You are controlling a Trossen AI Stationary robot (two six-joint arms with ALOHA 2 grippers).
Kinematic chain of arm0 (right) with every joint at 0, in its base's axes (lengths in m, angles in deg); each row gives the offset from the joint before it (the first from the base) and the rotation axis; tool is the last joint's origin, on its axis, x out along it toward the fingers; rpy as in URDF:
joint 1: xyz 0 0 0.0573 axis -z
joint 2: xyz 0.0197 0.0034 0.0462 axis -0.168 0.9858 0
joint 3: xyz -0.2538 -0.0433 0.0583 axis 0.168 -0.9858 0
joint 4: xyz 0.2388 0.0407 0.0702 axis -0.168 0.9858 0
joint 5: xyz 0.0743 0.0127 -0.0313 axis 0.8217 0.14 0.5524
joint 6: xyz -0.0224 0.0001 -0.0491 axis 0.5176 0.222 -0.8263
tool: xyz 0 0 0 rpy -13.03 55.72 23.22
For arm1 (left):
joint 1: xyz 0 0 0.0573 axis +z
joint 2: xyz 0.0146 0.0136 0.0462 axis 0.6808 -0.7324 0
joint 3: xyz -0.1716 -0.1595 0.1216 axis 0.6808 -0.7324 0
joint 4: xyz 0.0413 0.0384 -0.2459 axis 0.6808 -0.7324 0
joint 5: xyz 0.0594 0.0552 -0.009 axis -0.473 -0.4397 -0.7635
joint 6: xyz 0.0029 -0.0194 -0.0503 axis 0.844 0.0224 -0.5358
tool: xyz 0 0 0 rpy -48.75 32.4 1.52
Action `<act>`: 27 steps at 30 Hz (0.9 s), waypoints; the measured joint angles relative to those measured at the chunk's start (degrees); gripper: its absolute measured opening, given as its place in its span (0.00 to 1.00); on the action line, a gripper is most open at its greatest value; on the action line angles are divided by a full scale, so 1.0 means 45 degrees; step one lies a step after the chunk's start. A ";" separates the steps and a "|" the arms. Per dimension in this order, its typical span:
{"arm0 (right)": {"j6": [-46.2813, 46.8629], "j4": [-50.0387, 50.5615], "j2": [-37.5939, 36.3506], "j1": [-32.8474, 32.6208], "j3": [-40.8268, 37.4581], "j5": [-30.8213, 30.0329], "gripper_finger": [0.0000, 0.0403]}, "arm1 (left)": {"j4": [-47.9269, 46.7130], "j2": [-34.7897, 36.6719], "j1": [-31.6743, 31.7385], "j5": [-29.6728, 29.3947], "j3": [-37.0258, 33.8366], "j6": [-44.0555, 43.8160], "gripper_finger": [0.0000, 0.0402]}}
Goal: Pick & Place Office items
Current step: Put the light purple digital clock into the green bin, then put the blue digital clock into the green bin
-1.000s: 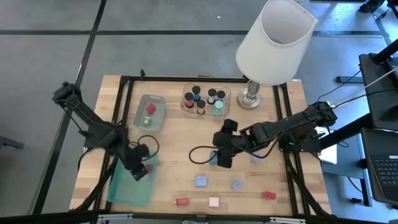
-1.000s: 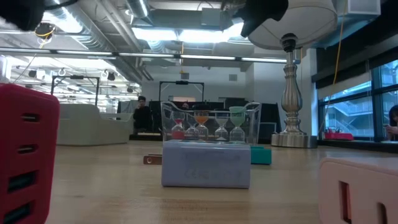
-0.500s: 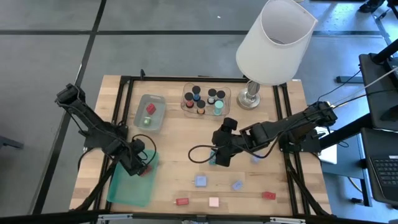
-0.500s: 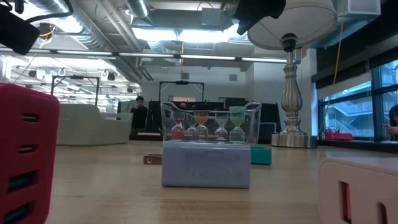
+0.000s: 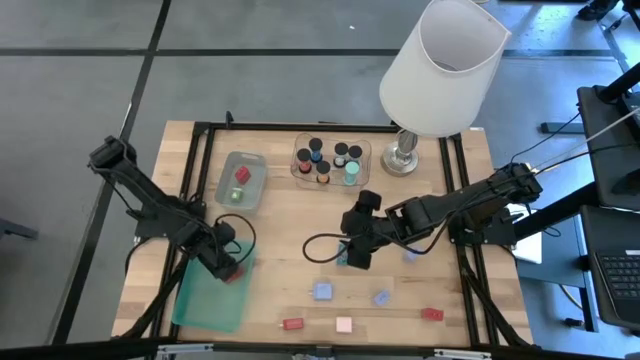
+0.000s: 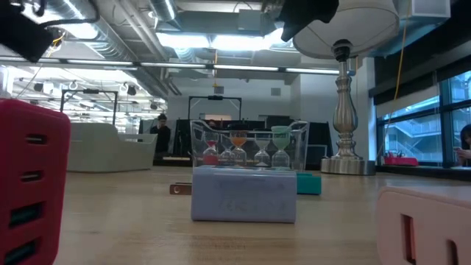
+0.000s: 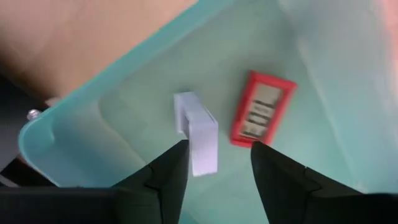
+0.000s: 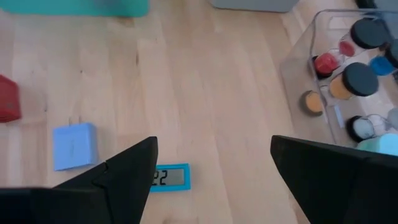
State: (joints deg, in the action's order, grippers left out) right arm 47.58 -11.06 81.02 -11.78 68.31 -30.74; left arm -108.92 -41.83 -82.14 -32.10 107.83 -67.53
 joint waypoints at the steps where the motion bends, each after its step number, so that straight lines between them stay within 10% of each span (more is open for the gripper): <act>1: 0.0020 0.0000 0.0000 0.0000 0.0000 0.0115 0.78 | -0.0006 0.0039 0.0113 0.0092 0.0140 0.0255 0.43; 14: -0.0695 -0.1154 0.0015 -0.0057 -0.2396 0.0871 0.78 | -0.0039 0.0214 0.0497 -0.2123 0.1742 0.1733 0.42; 27: 1.0753 -0.4513 0.0015 0.0663 -0.5569 -0.0492 0.78 | 0.0039 0.0214 0.0502 -0.5099 0.1814 0.2447 0.42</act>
State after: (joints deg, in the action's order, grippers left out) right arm 95.97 -31.37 81.08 -8.80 43.25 -32.95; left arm -108.74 -40.86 -79.88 -55.04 115.99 -56.52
